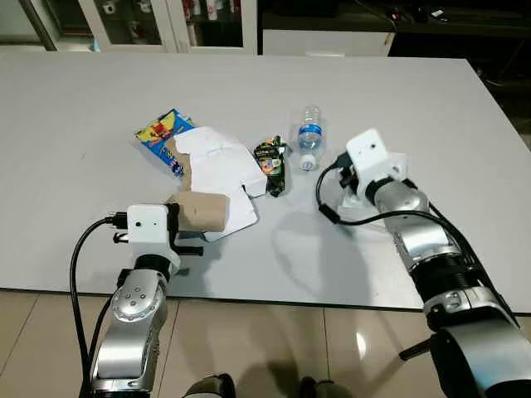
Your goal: Picking trash to rubbish bin
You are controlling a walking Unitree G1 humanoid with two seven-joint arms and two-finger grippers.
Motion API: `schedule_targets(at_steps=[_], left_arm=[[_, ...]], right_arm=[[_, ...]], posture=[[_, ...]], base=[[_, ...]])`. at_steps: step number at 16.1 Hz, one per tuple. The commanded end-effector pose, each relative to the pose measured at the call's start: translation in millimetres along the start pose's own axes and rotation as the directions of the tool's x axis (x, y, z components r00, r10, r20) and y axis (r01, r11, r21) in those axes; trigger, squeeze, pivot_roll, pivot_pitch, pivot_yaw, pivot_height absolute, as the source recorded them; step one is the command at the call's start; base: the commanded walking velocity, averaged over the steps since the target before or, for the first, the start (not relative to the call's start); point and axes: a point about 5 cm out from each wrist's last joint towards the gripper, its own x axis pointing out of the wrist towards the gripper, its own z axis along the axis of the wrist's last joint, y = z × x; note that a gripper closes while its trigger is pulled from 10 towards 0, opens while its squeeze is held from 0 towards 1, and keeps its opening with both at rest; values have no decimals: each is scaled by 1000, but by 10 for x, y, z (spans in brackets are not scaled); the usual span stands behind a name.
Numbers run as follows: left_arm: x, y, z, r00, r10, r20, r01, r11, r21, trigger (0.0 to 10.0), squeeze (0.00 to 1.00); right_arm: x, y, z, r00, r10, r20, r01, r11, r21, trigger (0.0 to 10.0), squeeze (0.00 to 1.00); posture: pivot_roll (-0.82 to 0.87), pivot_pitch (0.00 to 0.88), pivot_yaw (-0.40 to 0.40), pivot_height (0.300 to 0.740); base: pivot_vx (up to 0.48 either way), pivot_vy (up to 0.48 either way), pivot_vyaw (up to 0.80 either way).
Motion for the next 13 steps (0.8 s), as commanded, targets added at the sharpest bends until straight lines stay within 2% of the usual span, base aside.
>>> schedule_targets(at_steps=[1, 6, 13], left_arm=[[-19, 22, -62, 1000, 8, -27, -8, 1000, 0, 0, 0], [-22, 33, -67, 1000, 3, -30, -3, 1000, 6, 0, 0], [-25, 40, -65, 1000, 3, -31, -3, 1000, 9, 0, 0]], right_arm=[[-19, 27, -41, 1000, 17, -23, -18, 1000, -1, 10000, 1000], [-55, 78, -153, 996, 51, -73, -51, 999, -2, 10000, 1000], [-131, 268, -372, 963, 209, -169, -211, 977, 3, 10000, 1000]], posture=[[-46, 117, 22, 740], [-43, 116, 27, 740], [-41, 113, 26, 740]], base=[[0, 0, 0], [0, 0, 0], [0, 0, 0]])
